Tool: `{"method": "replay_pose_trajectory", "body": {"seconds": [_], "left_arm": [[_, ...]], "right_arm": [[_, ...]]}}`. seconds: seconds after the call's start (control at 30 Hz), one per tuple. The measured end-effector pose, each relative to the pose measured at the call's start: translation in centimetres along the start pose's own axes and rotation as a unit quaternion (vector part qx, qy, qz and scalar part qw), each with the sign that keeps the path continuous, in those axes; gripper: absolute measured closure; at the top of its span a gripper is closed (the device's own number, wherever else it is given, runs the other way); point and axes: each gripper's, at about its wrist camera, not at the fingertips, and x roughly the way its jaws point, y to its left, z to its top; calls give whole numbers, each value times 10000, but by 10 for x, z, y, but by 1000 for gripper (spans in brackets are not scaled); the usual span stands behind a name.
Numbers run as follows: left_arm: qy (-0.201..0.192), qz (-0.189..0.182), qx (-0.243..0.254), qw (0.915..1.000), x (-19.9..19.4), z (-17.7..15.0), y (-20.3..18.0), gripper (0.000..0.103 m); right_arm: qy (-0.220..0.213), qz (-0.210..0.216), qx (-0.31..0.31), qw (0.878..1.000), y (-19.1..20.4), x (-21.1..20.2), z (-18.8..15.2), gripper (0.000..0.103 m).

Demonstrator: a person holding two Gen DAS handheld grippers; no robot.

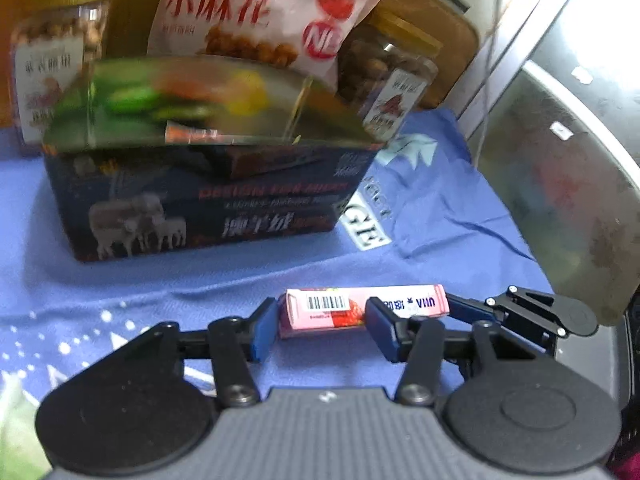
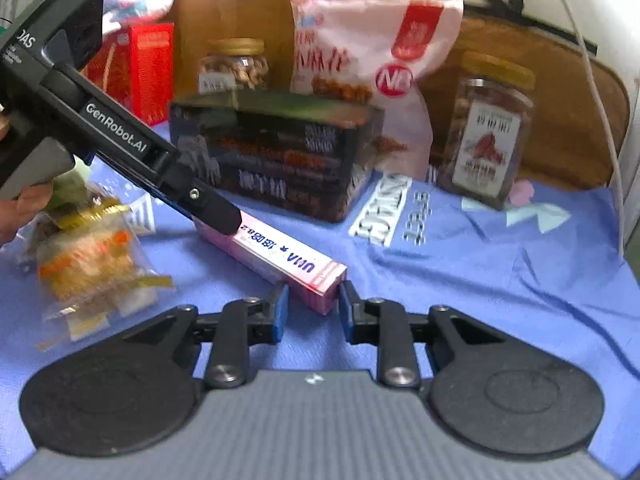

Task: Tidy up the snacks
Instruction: 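Carry the pink box over the tin and release it inside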

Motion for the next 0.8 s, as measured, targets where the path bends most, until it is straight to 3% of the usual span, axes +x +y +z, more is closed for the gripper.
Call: {"method": "replay_pose_trajectory", "body": {"seconds": [0.23,0.37,0.53,0.8], "left_arm": [[-738,-101,274,9968,-53,30,-14,55],[-1123,112,358,9930,-66,57,-11,56],[-1175,385,2,9923,-51,84,19,54],[-841,545,-629,9930,-4,106,65,54]], "right_arm": [[-955,-200,-132,9951,0,-29,32,73],[-1323,-245,-180,9908,-4,-17,59,73],[-1197,-70,-140,9927,-9,26,89,73],[-709,41,232,9972,-21,90,106,70]]}}
